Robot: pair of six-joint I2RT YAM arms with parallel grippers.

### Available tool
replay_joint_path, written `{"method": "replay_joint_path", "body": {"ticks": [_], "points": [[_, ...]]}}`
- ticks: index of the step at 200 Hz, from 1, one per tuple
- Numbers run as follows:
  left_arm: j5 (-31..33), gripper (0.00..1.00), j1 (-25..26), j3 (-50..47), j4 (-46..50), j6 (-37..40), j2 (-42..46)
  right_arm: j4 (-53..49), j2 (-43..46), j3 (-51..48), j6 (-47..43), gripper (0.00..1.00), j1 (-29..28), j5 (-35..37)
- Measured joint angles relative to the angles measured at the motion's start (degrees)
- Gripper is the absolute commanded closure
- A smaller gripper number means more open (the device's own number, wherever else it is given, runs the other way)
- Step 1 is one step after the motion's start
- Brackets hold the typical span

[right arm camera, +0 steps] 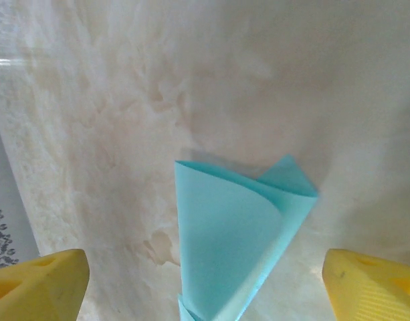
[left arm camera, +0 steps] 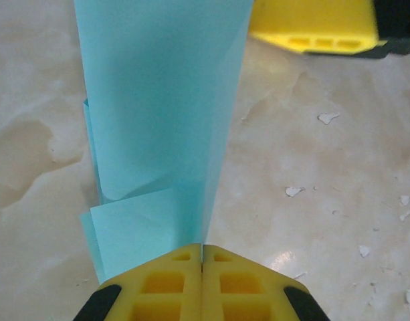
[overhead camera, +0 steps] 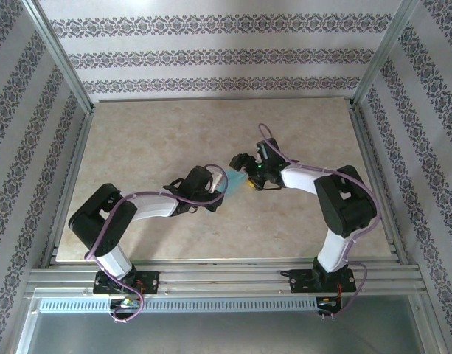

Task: Fold a paper plane with a square sheet of paper (pick it up from the middle)
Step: Fold the wing for the fifth time at the center of the table.

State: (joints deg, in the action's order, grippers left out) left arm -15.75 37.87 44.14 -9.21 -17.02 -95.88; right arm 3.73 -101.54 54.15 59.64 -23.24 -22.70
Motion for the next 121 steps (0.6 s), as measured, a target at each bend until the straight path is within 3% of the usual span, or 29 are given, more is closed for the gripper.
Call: {"method": "replay_joint_path", "body": {"ticks": [50,121], "points": [[-7.39,1.0,-2.58,-1.44,-4.2,-4.46,-0.02,2.12,5.22,-3.02,-3.5,0.06,2.4,-2.67],[-14.14,1.0,-6.38,-4.11,-14.51,-19.5,-2.67,9.05,5.38,-5.95,-7.37,0.14,1.25,-8.92]]}}
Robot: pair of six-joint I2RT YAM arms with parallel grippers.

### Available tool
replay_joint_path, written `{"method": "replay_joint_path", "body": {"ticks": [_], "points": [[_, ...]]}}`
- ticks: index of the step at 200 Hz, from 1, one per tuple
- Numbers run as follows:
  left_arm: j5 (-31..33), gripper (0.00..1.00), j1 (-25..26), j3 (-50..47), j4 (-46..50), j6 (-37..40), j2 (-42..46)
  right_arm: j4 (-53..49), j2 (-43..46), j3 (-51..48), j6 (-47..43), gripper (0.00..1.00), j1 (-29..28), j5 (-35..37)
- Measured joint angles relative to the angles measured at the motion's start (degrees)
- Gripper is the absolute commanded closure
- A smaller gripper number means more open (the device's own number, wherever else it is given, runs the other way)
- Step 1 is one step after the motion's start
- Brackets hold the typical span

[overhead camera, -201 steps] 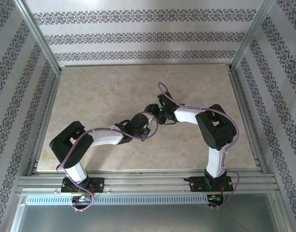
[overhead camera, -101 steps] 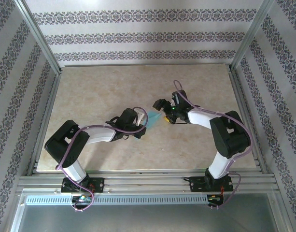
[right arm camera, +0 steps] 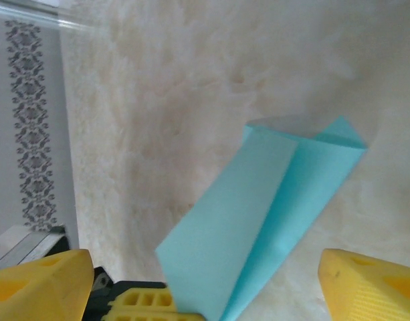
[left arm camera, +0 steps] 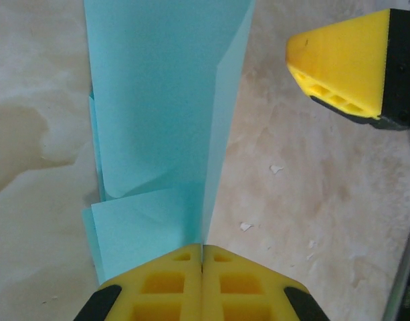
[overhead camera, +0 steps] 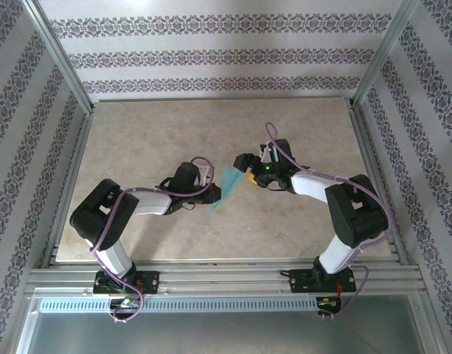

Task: Fold a paper plane with a square sheet of paper (pick it up from the middle)
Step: Fold the wing for the fifth time at the center of the table.

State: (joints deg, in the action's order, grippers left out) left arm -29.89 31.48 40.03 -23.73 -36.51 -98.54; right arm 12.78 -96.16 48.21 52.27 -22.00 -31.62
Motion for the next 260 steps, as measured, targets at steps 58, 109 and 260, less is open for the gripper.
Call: {"method": "replay_joint_path", "body": {"ticks": [58,109,260], "points": [[-0.09,1.0,-0.17,-0.52,-2.84,-9.38,-2.27,3.32,-3.61,0.42,-1.11,0.18,-3.72,-3.19],[-0.13,1.0,-1.49,-2.4,-5.4,-15.15,-3.63,4.66,-7.76,4.02,-1.79,0.21,-6.38,-5.99],[-0.94,0.81,-1.99,-1.97,-4.9,-14.78,-3.56,4.55,-12.11,7.58,-1.97,0.25,-7.04,-5.07]]}}
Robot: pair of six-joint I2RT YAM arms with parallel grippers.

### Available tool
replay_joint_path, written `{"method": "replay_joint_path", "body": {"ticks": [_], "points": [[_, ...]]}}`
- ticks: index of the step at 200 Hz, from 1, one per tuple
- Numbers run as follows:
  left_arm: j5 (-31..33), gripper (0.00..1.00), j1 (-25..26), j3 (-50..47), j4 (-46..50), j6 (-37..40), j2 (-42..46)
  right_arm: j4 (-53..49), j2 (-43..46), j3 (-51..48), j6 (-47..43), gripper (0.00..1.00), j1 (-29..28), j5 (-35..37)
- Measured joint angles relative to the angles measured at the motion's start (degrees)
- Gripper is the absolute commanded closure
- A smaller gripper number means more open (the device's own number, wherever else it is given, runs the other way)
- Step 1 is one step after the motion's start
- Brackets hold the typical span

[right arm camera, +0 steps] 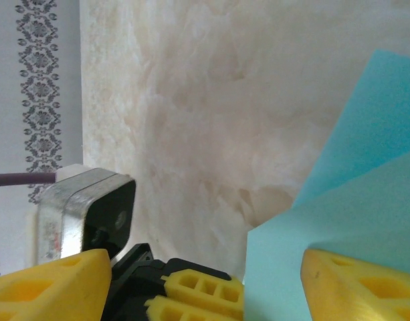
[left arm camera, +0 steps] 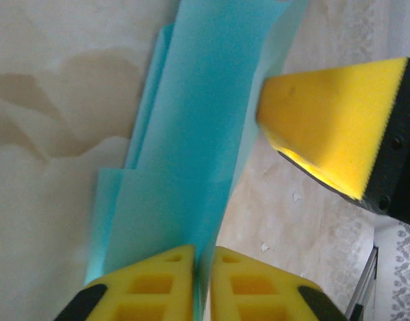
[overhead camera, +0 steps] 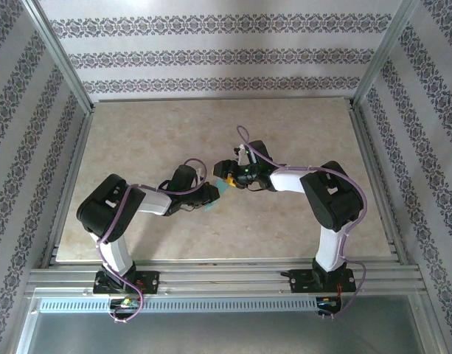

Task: Fold a paper plane with a square sheet of paper (pick it up from the middle)
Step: Fold the wing for the fifth time at the center of the table.

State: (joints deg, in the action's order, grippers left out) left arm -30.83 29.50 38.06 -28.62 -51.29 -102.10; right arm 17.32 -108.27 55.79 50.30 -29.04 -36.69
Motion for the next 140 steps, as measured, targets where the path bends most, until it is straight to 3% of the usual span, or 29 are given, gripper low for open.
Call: {"method": "replay_joint_path", "body": {"ticks": [78,140], "points": [[-0.02,0.59,0.0,0.0,5.73,6.75,8.44,-1.7,-0.66,0.98,1.86,0.25,0.0,2.91],[7.93,0.56,1.4,2.05,16.59,20.59,13.38,-2.86,-0.85,2.32,2.45,0.26,0.0,3.45]]}}
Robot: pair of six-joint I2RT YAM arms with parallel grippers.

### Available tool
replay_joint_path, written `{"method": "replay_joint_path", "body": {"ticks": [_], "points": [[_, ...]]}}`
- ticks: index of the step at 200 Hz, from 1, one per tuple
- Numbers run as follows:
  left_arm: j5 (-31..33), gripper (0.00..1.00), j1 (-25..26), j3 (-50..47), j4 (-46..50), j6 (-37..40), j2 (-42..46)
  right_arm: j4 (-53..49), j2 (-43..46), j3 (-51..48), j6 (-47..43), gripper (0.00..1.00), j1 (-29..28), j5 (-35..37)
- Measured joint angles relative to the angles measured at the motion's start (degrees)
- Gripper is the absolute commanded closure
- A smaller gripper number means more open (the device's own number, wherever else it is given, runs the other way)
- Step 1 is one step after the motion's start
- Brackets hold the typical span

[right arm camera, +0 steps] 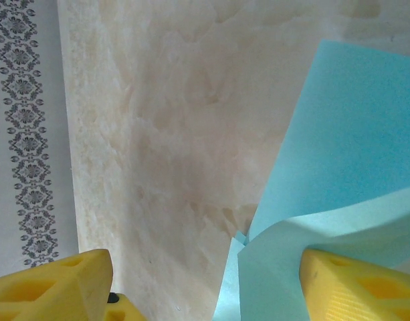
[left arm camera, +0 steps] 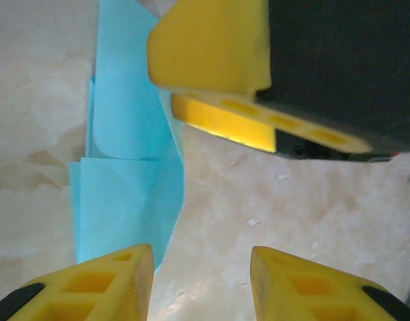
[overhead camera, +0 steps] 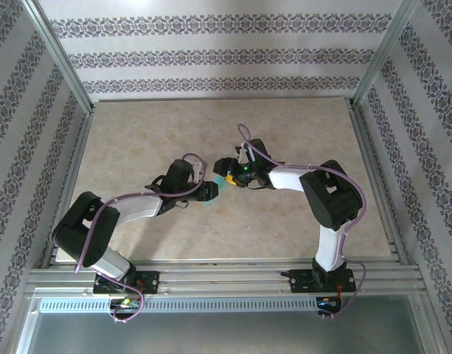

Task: Fold a paper plane with a square sheet of paper (pick it up from the middle)
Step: Fold the wing for the fifth time at the center of the table.

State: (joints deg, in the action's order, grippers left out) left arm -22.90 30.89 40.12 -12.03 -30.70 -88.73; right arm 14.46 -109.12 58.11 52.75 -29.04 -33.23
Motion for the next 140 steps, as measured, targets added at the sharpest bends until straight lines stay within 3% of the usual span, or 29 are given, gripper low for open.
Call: {"method": "replay_joint_path", "body": {"ticks": [81,140], "points": [[10.88,0.53,6.67,4.72,4.9,16.57,-5.84,-0.68,-0.26,0.28,1.03,0.27,0.02,0.44],[16.28,0.54,7.76,5.66,5.2,21.53,-8.13,-2.23,-0.98,0.28,1.11,0.27,0.33,1.03]]}}
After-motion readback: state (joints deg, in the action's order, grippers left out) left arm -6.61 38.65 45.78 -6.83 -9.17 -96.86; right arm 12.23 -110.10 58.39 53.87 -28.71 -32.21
